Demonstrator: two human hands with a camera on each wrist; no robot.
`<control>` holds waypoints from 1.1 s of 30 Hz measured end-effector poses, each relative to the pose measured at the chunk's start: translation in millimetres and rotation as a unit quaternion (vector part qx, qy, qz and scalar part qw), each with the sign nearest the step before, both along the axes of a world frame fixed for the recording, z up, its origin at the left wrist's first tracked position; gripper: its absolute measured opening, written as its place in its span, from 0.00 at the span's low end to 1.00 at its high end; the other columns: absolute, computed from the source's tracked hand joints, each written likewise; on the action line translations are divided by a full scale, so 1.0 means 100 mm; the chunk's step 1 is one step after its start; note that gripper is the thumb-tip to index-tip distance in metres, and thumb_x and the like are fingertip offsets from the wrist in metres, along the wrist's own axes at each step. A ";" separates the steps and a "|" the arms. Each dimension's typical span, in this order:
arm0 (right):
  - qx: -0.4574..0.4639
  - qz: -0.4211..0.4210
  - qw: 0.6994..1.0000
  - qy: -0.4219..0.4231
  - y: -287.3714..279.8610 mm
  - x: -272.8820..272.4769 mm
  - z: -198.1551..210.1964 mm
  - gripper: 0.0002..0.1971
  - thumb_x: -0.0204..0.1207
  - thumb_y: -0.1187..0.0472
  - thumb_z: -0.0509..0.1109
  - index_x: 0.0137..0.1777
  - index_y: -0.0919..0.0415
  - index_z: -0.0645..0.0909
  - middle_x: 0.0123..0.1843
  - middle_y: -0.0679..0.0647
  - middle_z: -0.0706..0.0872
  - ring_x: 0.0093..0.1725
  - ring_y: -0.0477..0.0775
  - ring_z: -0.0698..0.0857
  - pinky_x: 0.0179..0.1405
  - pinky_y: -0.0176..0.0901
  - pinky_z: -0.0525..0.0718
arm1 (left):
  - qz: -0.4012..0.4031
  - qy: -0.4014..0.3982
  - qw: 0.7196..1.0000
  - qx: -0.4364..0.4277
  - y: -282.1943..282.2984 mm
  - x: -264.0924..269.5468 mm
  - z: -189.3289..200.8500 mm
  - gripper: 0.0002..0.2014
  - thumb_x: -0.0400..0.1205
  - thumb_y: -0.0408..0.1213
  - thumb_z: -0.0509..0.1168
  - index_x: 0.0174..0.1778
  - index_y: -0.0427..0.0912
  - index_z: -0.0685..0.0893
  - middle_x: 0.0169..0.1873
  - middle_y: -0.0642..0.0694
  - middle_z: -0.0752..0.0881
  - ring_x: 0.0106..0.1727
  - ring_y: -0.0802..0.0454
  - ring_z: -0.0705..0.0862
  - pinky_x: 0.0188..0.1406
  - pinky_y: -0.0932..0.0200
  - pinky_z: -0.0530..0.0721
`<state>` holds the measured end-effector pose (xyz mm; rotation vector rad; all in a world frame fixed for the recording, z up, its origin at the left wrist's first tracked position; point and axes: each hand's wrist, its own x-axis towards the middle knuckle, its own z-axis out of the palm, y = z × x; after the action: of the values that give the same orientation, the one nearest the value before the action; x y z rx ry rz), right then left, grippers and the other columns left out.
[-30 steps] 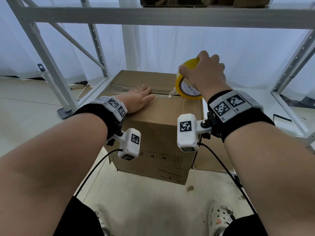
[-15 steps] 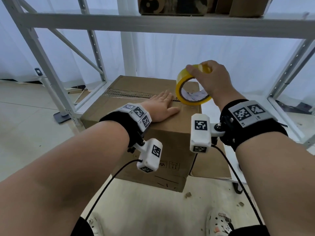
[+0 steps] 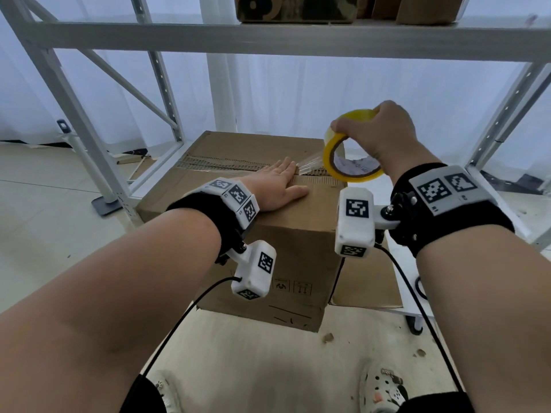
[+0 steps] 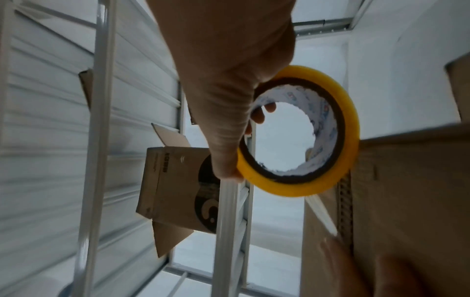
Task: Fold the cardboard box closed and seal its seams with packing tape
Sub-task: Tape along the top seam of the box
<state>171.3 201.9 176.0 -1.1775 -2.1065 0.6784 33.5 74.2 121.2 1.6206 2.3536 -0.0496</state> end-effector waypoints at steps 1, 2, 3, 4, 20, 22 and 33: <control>-0.002 0.001 1.000 0.002 0.00 0.00 -0.02 0.36 0.64 0.37 0.75 0.63 0.63 0.74 0.54 0.53 0.76 0.61 0.59 0.78 0.47 0.50 0.75 | 0.001 0.001 1.000 -0.001 0.00 0.01 0.00 0.37 0.85 0.61 0.44 0.84 0.43 0.41 0.83 0.47 0.40 0.83 0.53 0.41 0.80 0.55 0.41; -0.001 0.002 1.000 0.003 0.00 0.00 -0.04 0.37 0.64 0.36 0.74 0.65 0.62 0.73 0.57 0.54 0.77 0.62 0.59 0.78 0.50 0.51 0.77 | 0.005 0.001 1.000 -0.003 0.01 0.02 0.01 0.37 0.85 0.61 0.44 0.84 0.43 0.41 0.83 0.46 0.40 0.84 0.52 0.41 0.81 0.54 0.42; 0.004 0.004 1.000 0.003 -0.01 -0.01 -0.06 0.38 0.63 0.35 0.74 0.66 0.61 0.73 0.60 0.55 0.78 0.63 0.59 0.77 0.54 0.52 0.78 | 0.009 0.004 1.000 -0.005 0.02 0.03 0.01 0.37 0.85 0.61 0.44 0.84 0.43 0.41 0.84 0.45 0.41 0.84 0.51 0.41 0.82 0.52 0.42; 0.009 0.007 1.000 0.005 -0.02 -0.01 -0.06 0.39 0.63 0.34 0.74 0.67 0.60 0.73 0.62 0.55 0.78 0.63 0.59 0.77 0.58 0.53 0.78 | 0.014 0.011 1.000 -0.007 0.05 0.05 0.01 0.37 0.85 0.61 0.43 0.84 0.43 0.42 0.84 0.44 0.41 0.84 0.50 0.42 0.82 0.51 0.43; 0.026 0.022 0.999 -0.009 -0.12 -0.10 -0.11 0.33 0.72 0.38 0.69 0.75 0.48 0.70 0.72 0.57 0.71 0.71 0.62 0.70 0.64 0.55 0.73 | 0.023 -0.014 0.999 0.020 -0.21 -0.25 0.03 0.28 0.87 0.56 0.36 0.84 0.53 0.48 0.84 0.50 0.44 0.84 0.52 0.43 0.81 0.47 0.40; 0.021 0.020 1.000 0.004 -0.09 -0.09 -0.11 0.33 0.71 0.37 0.69 0.75 0.48 0.71 0.72 0.57 0.72 0.71 0.62 0.72 0.65 0.55 0.73 | 0.047 -0.018 0.999 0.021 -0.32 -0.38 0.04 0.28 0.88 0.55 0.36 0.84 0.51 0.48 0.84 0.48 0.45 0.84 0.51 0.43 0.81 0.49 0.41; 0.023 0.030 0.999 0.011 -0.04 -0.06 -0.14 0.36 0.70 0.33 0.68 0.75 0.49 0.71 0.72 0.57 0.73 0.71 0.61 0.72 0.67 0.54 0.73 | -0.009 0.001 1.000 0.002 0.12 0.23 0.01 0.38 0.83 0.66 0.41 0.84 0.50 0.41 0.83 0.51 0.41 0.83 0.53 0.40 0.81 0.49 0.39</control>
<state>165.2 198.3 162.2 -1.0827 -2.1351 0.6635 57.0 86.5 121.7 1.6445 2.3425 -0.0508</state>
